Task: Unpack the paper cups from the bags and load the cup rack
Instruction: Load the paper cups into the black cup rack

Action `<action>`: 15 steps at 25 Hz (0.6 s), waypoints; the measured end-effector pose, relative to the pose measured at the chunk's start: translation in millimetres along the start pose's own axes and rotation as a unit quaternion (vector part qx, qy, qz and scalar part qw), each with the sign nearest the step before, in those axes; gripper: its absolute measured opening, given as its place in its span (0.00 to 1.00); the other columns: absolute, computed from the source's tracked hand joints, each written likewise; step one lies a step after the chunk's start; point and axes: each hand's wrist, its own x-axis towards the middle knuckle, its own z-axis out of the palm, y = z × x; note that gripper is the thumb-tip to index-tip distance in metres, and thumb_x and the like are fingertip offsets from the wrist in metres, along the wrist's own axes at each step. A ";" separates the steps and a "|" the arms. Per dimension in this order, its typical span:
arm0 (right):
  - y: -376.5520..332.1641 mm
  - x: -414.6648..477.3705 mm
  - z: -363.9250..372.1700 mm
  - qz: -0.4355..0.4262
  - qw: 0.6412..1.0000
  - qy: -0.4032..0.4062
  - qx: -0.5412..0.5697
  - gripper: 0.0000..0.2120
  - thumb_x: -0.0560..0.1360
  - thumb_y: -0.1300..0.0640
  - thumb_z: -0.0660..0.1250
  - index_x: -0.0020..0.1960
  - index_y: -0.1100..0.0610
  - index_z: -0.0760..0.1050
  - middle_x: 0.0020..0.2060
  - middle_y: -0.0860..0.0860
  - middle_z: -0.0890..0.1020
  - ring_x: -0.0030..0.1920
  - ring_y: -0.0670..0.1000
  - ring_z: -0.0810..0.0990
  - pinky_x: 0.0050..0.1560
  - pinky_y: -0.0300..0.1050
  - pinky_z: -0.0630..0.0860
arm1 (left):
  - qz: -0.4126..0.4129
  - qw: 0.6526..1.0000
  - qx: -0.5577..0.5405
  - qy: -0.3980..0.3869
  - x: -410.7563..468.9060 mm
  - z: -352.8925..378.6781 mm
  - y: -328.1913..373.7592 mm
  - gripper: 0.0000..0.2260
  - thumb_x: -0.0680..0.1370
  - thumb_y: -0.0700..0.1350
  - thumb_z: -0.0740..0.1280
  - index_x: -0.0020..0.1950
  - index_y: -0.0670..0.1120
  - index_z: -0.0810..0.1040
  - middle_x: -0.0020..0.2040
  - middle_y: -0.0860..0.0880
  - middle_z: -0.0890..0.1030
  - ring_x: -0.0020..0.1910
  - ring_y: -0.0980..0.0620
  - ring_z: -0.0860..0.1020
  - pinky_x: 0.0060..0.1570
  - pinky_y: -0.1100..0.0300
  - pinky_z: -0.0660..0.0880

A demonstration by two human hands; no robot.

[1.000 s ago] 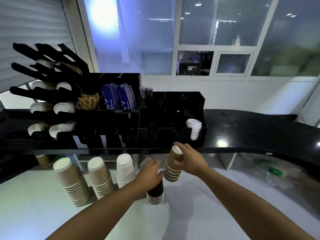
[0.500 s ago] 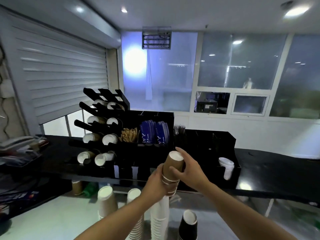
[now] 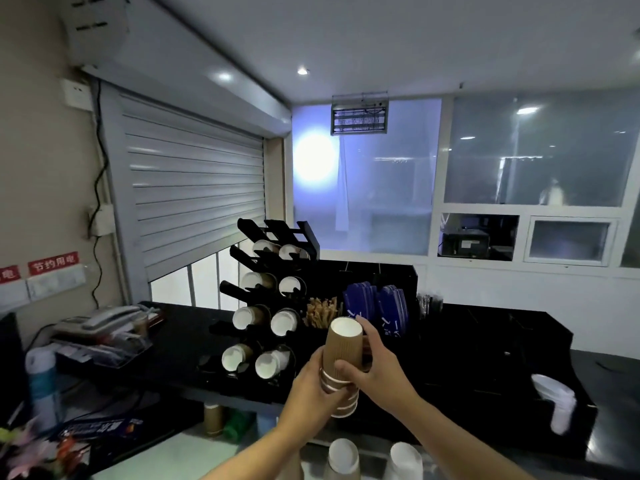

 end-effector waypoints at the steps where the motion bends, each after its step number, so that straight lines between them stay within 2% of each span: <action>1: -1.9 8.0 1.7 -0.006 1.000 0.007 0.002 0.43 0.69 0.39 0.76 0.75 0.33 0.54 0.67 0.40 0.74 0.65 0.43 0.75 0.64 0.45 0.77 | 0.004 1.000 0.003 0.000 4.1 -4.4 1.2 0.33 0.68 0.58 0.79 0.67 0.71 0.65 0.60 0.65 0.79 0.58 0.66 0.78 0.57 0.63 0.77; 3: -8.2 23.3 2.3 -0.018 1.000 0.011 0.008 0.38 0.70 0.42 0.77 0.71 0.32 0.58 0.65 0.38 0.75 0.64 0.43 0.76 0.62 0.42 0.78 | 0.012 1.000 0.005 0.006 10.2 -12.0 7.0 0.33 0.69 0.58 0.79 0.68 0.70 0.65 0.60 0.64 0.80 0.58 0.66 0.78 0.56 0.64 0.77; 6: -19.4 49.1 0.8 -0.052 0.999 0.012 0.004 0.36 0.69 0.44 0.77 0.68 0.33 0.59 0.60 0.36 0.75 0.60 0.39 0.77 0.55 0.32 0.77 | 0.032 0.998 0.021 0.039 25.3 -27.1 18.1 0.32 0.70 0.57 0.78 0.68 0.69 0.65 0.61 0.64 0.78 0.58 0.68 0.77 0.56 0.66 0.77; 9: -36.8 86.8 -2.0 -0.078 0.996 0.031 0.015 0.35 0.69 0.44 0.78 0.68 0.34 0.60 0.58 0.37 0.77 0.58 0.37 0.77 0.55 0.35 0.78 | 0.050 0.993 0.079 0.068 55.0 -54.5 21.6 0.33 0.72 0.58 0.75 0.70 0.71 0.61 0.64 0.65 0.74 0.61 0.68 0.74 0.58 0.67 0.74; 11: -50.6 115.5 -3.2 -0.095 0.994 0.057 0.020 0.34 0.69 0.45 0.78 0.67 0.35 0.62 0.58 0.38 0.78 0.58 0.39 0.78 0.55 0.38 0.79 | 0.073 0.985 0.136 0.083 78.6 -76.5 19.2 0.31 0.75 0.59 0.71 0.73 0.69 0.60 0.67 0.65 0.71 0.65 0.67 0.71 0.62 0.65 0.72; 15: -77.6 166.6 -1.9 -0.112 0.986 0.123 0.026 0.32 0.69 0.46 0.78 0.64 0.34 0.61 0.57 0.36 0.76 0.57 0.39 0.77 0.53 0.37 0.77 | 0.115 0.966 0.201 0.112 128.6 -119.3 10.2 0.21 0.81 0.58 0.65 0.73 0.58 0.67 0.68 0.61 0.71 0.67 0.62 0.69 0.61 0.65 0.68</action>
